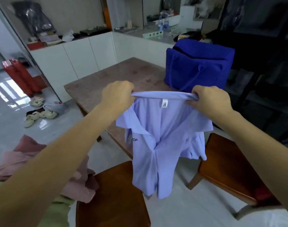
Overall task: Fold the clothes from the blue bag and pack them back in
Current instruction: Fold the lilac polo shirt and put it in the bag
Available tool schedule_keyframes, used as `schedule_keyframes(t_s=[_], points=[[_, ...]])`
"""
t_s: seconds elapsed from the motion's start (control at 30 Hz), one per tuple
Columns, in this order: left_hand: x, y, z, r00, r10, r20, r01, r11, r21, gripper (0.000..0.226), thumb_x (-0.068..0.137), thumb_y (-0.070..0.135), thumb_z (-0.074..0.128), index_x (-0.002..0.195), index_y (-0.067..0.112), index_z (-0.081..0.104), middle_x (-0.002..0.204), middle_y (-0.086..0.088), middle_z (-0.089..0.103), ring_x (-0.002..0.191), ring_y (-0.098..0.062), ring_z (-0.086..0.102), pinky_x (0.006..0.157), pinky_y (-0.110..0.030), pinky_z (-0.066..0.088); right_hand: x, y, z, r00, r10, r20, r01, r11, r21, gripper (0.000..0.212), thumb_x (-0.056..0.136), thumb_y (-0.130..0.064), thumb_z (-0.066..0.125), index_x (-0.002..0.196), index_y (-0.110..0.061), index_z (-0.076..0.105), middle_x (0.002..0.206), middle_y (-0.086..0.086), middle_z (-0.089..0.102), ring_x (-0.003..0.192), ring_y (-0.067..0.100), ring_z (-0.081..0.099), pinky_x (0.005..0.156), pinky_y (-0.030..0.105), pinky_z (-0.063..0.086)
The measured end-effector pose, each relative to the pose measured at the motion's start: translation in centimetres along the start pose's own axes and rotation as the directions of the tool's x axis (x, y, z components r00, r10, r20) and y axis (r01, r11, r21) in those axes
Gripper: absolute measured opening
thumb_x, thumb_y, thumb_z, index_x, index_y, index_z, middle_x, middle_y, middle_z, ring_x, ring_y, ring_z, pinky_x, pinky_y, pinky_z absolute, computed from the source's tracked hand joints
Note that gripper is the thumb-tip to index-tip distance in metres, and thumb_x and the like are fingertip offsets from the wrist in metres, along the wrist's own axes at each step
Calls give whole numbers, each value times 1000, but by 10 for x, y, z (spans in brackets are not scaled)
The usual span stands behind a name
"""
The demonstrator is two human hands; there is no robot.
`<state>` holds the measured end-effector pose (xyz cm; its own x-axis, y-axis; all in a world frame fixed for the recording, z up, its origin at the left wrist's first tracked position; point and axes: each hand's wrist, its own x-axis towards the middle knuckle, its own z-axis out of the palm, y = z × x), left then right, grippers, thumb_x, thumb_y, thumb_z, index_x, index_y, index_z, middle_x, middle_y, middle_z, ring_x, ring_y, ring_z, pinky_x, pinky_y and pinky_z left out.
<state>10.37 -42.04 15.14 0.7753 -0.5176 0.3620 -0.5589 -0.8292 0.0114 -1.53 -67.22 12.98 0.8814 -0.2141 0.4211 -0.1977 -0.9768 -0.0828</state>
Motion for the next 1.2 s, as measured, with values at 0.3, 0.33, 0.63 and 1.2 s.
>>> schedule_keyframes(t_s=[0.3, 0.33, 0.63, 1.2], points=[[7, -11, 9, 991, 133, -3, -114, 840, -530, 14, 75, 22, 68, 86, 15, 74, 79, 1, 67, 77, -19, 62, 67, -29, 44, 18, 8, -9, 992, -4, 124, -61, 855, 515, 15, 76, -33, 76, 77, -19, 69, 74, -1, 67, 73, 20, 61, 66, 37, 49], [7, -13, 13, 988, 149, -29, -139, 813, -565, 16, 73, 26, 68, 82, 13, 73, 75, 1, 63, 73, -18, 59, 65, -29, 42, 18, 9, -10, 992, 1, 126, -74, 810, 582, 10, 77, -29, 75, 80, -20, 71, 81, -3, 70, 79, 19, 63, 72, 38, 51], [-3, -22, 16, 928, 356, -108, -328, 648, -687, 41, 93, 6, 55, 122, 35, 52, 115, 15, 57, 95, 8, 56, 83, -7, 39, 16, 10, -8, 988, -152, 12, 115, 794, 597, 46, 92, -3, 51, 121, -36, 41, 103, -7, 60, 95, 16, 61, 82, 30, 48], [48, -29, 1, 987, 154, 39, -127, 914, -386, 72, 85, 5, 48, 149, 11, 15, 125, -20, 45, 103, -34, 51, 83, -38, 43, 72, -12, -5, 982, -41, 183, 20, 993, 112, 76, 91, -3, 46, 151, -21, 3, 95, 20, 49, 63, 25, 41, 51, 34, 34]])
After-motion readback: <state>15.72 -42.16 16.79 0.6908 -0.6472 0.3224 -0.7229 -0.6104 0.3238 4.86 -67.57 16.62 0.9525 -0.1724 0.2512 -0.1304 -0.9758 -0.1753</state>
